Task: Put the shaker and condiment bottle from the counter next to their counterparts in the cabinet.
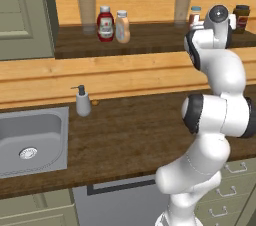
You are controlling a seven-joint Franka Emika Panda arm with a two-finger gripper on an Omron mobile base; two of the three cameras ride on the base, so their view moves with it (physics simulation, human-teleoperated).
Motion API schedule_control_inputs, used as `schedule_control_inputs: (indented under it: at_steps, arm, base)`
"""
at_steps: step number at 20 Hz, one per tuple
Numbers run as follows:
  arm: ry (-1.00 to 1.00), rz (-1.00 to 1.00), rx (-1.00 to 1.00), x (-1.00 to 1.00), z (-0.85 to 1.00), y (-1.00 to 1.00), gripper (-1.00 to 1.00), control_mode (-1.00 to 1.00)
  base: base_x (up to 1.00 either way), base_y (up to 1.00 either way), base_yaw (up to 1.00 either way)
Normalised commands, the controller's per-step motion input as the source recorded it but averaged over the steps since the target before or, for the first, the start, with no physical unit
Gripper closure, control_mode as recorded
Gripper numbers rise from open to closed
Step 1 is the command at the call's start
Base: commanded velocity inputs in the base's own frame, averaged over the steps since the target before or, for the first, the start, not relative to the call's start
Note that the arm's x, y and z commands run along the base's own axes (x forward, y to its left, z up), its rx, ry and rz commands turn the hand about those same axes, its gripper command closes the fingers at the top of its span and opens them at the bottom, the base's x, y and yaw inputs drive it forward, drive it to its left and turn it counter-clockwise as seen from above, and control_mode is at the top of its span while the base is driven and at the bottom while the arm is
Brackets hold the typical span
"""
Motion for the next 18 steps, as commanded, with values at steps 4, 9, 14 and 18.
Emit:
schedule_control_inputs:
  at_steps: [4,9,14,18]
  arm:
    - [0.00,0.00,0.00,0.20,-0.16,-0.19,1.00,-1.00]
    - [0.00,0.00,0.00,0.24,-0.15,-0.15,1.00,-1.00]
    - [0.00,0.00,0.00,0.33,-0.24,-0.09,1.00,-1.00]
    - [0.00,0.00,0.00,0.32,-0.33,-0.10,1.00,-1.00]
  base:
    - [0.00,0.00,0.00]
    - [0.00,0.00,0.00]
    - [0.00,0.00,0.00]
    - [0.00,0.00,0.00]
